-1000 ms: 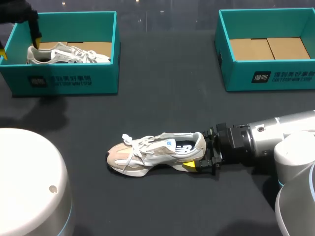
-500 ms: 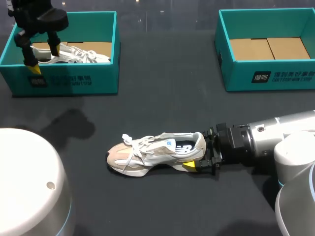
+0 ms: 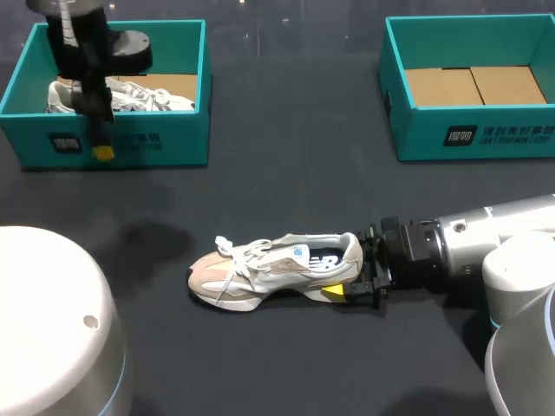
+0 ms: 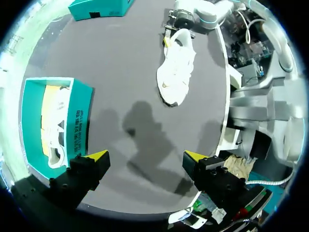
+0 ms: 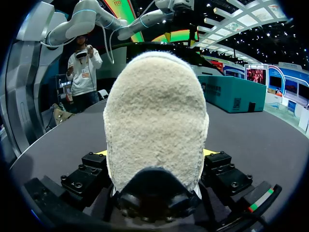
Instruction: Take the shoe out of the shoebox, open the shoe tongue, remove and reinsert the insole, then place the shoe into the shoebox
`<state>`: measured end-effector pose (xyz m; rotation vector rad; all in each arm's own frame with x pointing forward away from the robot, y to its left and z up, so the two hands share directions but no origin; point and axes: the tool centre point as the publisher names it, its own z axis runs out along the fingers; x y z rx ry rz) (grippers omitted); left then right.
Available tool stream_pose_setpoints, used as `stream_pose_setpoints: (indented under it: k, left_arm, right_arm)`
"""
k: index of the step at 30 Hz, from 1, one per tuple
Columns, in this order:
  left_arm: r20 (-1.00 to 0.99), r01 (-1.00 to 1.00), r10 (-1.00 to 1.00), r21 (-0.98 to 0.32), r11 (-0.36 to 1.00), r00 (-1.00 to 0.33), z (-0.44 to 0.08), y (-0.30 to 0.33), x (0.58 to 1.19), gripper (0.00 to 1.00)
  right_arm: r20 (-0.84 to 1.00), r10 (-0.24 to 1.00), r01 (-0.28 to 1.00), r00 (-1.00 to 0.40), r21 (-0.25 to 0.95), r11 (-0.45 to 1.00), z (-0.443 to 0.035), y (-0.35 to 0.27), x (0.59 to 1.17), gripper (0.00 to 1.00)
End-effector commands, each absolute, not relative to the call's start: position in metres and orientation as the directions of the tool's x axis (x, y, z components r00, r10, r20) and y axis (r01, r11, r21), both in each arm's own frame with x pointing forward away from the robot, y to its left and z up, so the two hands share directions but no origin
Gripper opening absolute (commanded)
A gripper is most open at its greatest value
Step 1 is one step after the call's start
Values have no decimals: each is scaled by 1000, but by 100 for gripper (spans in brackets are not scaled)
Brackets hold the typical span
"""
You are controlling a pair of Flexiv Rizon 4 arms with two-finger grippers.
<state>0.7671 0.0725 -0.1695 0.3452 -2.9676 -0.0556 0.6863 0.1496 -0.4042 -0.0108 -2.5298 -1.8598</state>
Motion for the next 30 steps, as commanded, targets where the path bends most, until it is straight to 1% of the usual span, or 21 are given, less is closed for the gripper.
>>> stream_pose_setpoints:
  k: [1,11,13,15,16,17,19,20,22,23,24,25,30]
  left_arm:
    - [-47,-835,-846,197,514,-531,-179,46,746,100]
    - [-47,-835,-846,197,514,-531,-179,46,746,100]
    - [-36,-891,-903,182,416,-429,-182,41,740,100]
    - [-9,-908,-926,204,367,-376,-183,33,726,100]
    - [-20,-932,-947,182,313,-322,-185,27,718,100]
    - [-17,-942,-955,171,288,-295,-187,20,709,100]
    - [-6,-956,-975,196,218,-223,-188,5,696,100]
    - [-8,-972,-987,178,156,-160,-190,-3,691,100]
    - [-21,-964,-992,239,117,-125,-192,-17,684,100]
    - [-51,-971,-998,238,24,-38,-195,-27,681,100]
    - [-64,-969,-998,247,5,-21,-198,-36,679,100]
    - [-91,-976,-996,218,-26,7,-200,-44,677,100]
    - [-91,-976,-996,218,-26,7,-200,-44,677,100]
  right_arm:
    - [5,5,6,-1000,954,300,-406,152,687,0]
    - [5,5,6,-1000,954,300,-406,152,687,0]
    - [5,5,6,-1000,954,300,-406,152,687,0]
    - [5,5,6,-1000,954,300,-406,152,687,0]
    - [5,5,6,-1000,954,300,-406,152,687,0]
    - [5,5,6,-1000,954,300,-406,152,687,0]
    - [5,5,6,-1000,954,300,-406,152,687,0]
    - [5,5,6,-1000,954,300,-406,152,687,0]
    - [5,5,6,-1000,954,300,-406,152,687,0]
    - [5,5,6,-1000,954,300,-406,152,687,0]
    - [5,5,6,-1000,954,300,-406,152,687,0]
    - [5,5,6,-1000,954,300,-406,152,687,0]
    - [5,5,6,-1000,954,300,-406,152,687,0]
